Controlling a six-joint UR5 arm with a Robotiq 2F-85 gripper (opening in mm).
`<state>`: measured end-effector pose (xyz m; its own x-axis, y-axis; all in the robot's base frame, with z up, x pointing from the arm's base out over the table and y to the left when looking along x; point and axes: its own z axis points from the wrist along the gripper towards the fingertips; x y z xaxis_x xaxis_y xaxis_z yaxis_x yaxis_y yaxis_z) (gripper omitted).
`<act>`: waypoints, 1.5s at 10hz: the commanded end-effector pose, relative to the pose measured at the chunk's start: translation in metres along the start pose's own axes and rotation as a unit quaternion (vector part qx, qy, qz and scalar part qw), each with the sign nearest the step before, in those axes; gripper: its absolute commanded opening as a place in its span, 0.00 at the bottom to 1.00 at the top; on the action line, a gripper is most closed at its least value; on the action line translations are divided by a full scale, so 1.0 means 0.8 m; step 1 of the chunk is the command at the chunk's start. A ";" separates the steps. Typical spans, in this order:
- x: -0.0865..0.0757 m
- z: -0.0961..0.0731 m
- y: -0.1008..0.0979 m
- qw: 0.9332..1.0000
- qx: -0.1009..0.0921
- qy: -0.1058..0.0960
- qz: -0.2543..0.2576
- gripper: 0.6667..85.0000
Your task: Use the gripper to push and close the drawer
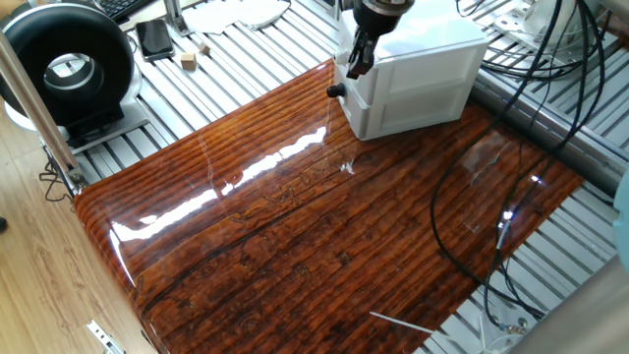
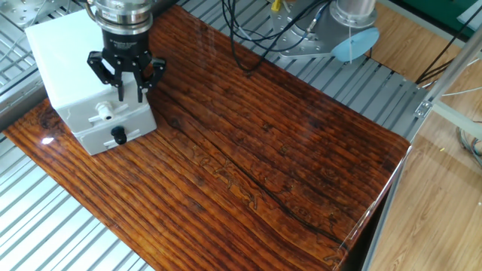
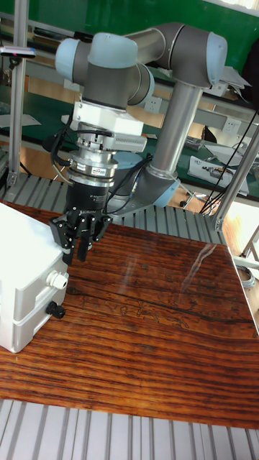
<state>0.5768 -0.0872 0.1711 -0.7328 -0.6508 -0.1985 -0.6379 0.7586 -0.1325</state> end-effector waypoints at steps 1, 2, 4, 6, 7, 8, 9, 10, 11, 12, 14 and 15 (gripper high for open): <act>-0.023 -0.017 0.009 0.999 -0.025 0.003 0.027 0.41; -0.029 -0.023 0.010 0.999 -0.029 0.005 0.039 0.41; -0.037 -0.038 -0.003 0.997 -0.010 0.004 0.080 0.39; -0.036 -0.050 -0.013 0.988 0.009 0.019 0.156 0.34; -0.040 -0.053 0.024 0.969 -0.042 0.031 0.241 0.24; -0.050 -0.053 0.057 0.944 -0.088 0.039 0.316 0.15; -0.055 -0.051 0.065 0.935 -0.096 0.040 0.339 0.08; -0.055 -0.046 0.068 0.931 -0.091 0.045 0.351 0.00; -0.057 -0.044 0.073 0.929 -0.090 0.046 0.357 0.00; -0.058 -0.040 0.075 0.929 -0.085 0.048 0.357 0.00; -0.060 -0.038 0.080 0.928 -0.085 0.050 0.360 0.00; -0.059 -0.038 0.080 0.928 -0.083 0.051 0.359 0.00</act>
<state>0.5651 -0.0176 0.2015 -0.9952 -0.0235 -0.0946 -0.0362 0.9901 0.1353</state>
